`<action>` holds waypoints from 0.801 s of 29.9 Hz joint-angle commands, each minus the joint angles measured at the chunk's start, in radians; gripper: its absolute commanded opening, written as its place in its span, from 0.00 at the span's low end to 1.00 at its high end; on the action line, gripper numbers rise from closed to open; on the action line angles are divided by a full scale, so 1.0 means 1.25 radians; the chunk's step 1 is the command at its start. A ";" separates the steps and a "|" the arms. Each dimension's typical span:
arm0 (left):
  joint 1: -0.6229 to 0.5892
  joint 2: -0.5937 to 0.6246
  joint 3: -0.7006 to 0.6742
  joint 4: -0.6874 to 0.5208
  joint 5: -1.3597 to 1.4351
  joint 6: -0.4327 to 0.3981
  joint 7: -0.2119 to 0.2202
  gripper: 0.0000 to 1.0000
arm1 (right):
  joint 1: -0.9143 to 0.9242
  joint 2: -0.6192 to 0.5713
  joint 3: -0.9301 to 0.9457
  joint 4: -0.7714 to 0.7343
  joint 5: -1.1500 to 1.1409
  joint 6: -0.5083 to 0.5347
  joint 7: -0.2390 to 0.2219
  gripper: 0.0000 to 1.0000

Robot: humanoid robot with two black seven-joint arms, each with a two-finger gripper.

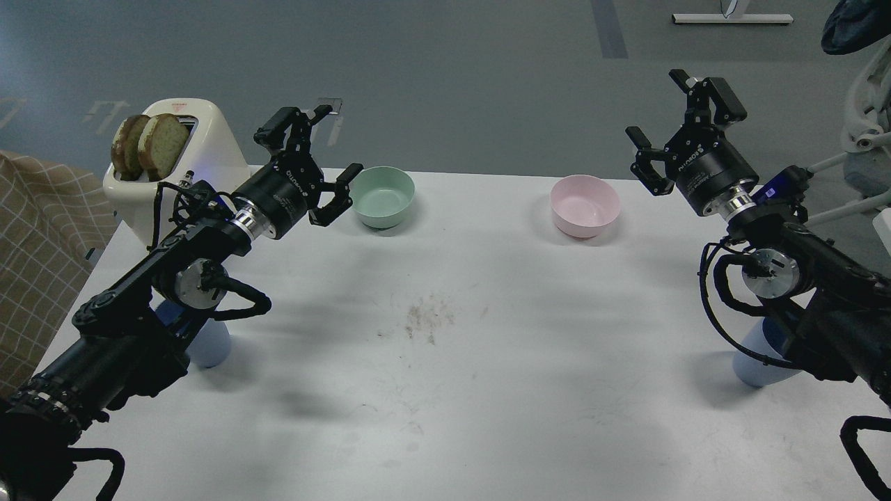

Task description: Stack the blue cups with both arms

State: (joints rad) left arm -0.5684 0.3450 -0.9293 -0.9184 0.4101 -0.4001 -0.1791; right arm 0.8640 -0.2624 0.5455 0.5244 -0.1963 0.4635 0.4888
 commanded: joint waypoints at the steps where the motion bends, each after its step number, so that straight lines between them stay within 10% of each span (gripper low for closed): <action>1: -0.005 0.000 -0.015 0.002 0.000 0.000 -0.023 0.98 | 0.007 -0.001 0.000 0.000 0.000 0.002 0.000 1.00; 24: 0.006 -0.004 -0.015 -0.022 0.002 -0.006 -0.168 0.98 | 0.014 0.017 -0.002 -0.013 0.011 0.020 0.000 1.00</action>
State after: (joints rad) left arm -0.5640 0.3388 -0.9444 -0.9294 0.4111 -0.4051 -0.3860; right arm 0.8807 -0.2423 0.5430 0.5168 -0.1859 0.4886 0.4887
